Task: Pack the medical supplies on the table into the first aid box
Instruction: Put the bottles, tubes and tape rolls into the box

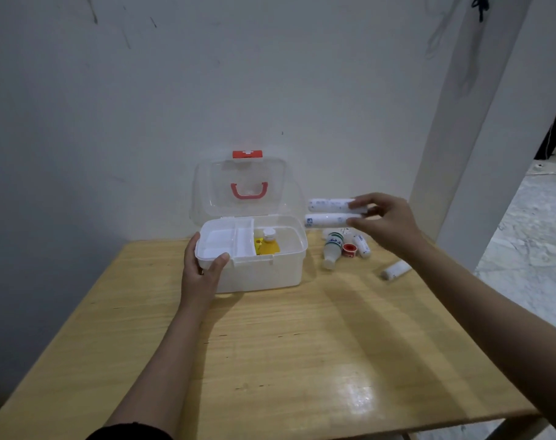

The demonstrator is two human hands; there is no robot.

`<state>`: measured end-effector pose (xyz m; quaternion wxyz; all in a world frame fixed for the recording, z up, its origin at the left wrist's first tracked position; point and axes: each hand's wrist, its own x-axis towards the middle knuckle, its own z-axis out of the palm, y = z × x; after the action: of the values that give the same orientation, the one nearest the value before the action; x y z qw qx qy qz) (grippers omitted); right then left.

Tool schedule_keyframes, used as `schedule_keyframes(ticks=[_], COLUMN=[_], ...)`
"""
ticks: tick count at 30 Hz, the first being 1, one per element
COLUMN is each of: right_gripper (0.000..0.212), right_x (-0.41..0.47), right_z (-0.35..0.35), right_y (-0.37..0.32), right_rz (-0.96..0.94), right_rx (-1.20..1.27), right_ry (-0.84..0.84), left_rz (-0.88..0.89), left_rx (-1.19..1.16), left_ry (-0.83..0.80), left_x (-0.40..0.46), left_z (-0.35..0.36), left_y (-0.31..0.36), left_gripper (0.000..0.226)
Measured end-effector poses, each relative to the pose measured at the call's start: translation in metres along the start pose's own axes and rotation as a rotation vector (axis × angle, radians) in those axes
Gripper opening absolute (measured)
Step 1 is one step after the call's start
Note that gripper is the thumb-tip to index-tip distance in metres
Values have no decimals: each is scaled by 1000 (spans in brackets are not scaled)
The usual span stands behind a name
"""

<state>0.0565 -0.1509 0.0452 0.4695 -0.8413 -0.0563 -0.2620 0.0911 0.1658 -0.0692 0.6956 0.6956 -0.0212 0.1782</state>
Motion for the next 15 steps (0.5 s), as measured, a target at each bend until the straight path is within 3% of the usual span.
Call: schedule_keyframes(ticks=[4, 10, 15], right_gripper=[25, 33, 34], right_x=[35, 69, 82], right_z=[40, 88, 101], right_y=[-17, -25, -32], right_rz=[-77, -110, -123], right_rx=[-163, -527, -610], right_ry=[-112, -562, -642], left_rz=[11, 18, 23], left_rx=[-31, -4, -15], left_ry=[11, 10, 0], left_x=[0, 2, 1], left_z=[1, 0, 1], left_y=[2, -1, 2], left_gripper=[82, 88, 85])
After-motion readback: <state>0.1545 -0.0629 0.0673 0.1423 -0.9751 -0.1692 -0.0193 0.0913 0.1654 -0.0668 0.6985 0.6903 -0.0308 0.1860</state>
